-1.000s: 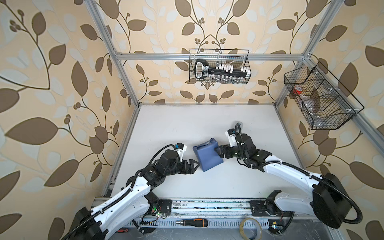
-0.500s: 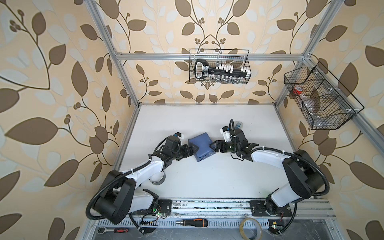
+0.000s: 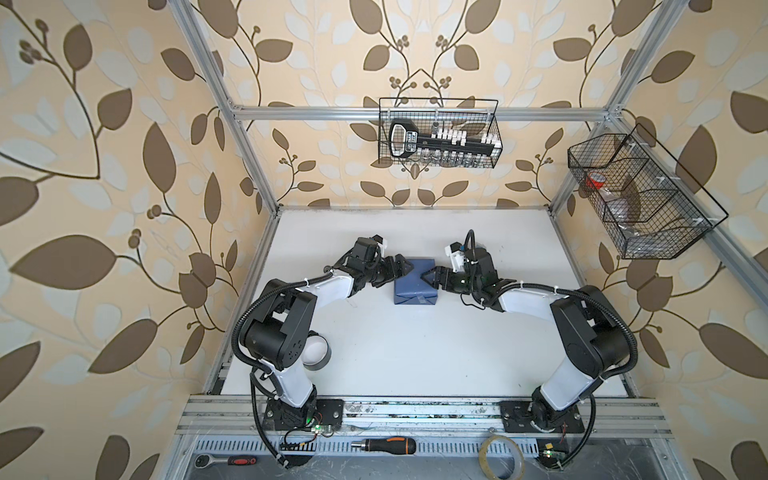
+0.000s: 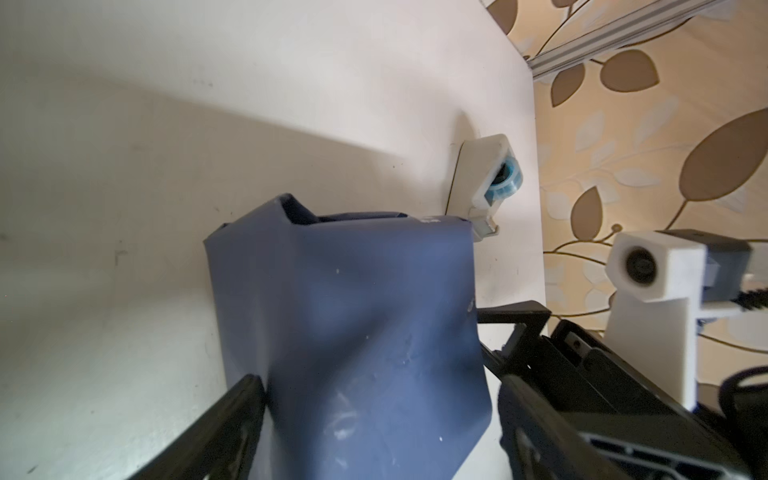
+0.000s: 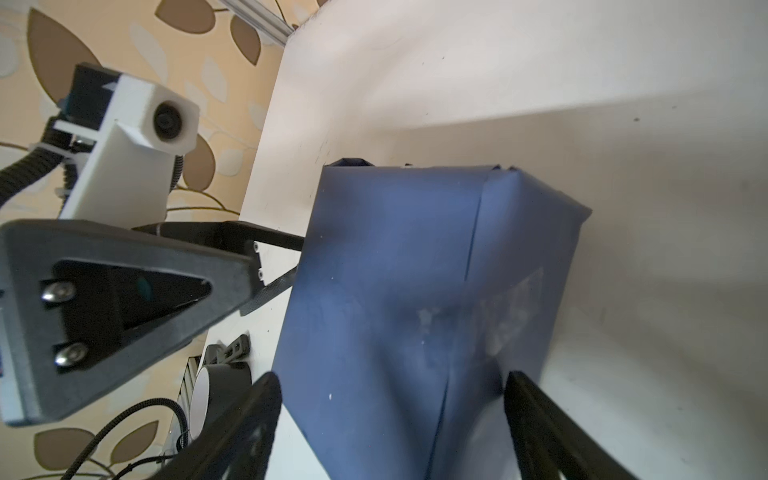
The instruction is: Wrap the gift box in paper
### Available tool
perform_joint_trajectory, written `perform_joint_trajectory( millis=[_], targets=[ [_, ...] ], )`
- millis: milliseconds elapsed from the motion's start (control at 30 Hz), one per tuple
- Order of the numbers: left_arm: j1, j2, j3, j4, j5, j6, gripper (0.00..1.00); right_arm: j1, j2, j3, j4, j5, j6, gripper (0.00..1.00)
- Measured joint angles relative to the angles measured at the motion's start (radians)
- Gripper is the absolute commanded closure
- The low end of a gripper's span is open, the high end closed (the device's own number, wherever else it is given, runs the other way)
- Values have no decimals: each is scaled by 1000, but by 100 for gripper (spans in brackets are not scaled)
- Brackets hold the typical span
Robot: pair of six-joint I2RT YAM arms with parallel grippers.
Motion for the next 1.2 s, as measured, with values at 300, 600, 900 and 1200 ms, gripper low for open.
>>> perform_joint_trajectory(
  millis=[300, 600, 900, 1200],
  targets=[
    [47, -430, -157, -187, -333, 234, 1, -29, -419, -11, -280, 404, -250, 2],
    [206, -649, -442, -42, -628, 511, 1, -100, -599, -318, -131, 853, -446, 0],
    [385, -362, -572, 192, -475, 578, 1, -204, -516, -589, 240, 833, -583, 0],
    [385, -257, -567, 443, -430, 640, 1, -307, -396, -601, 520, 723, -622, 1]
  ],
)
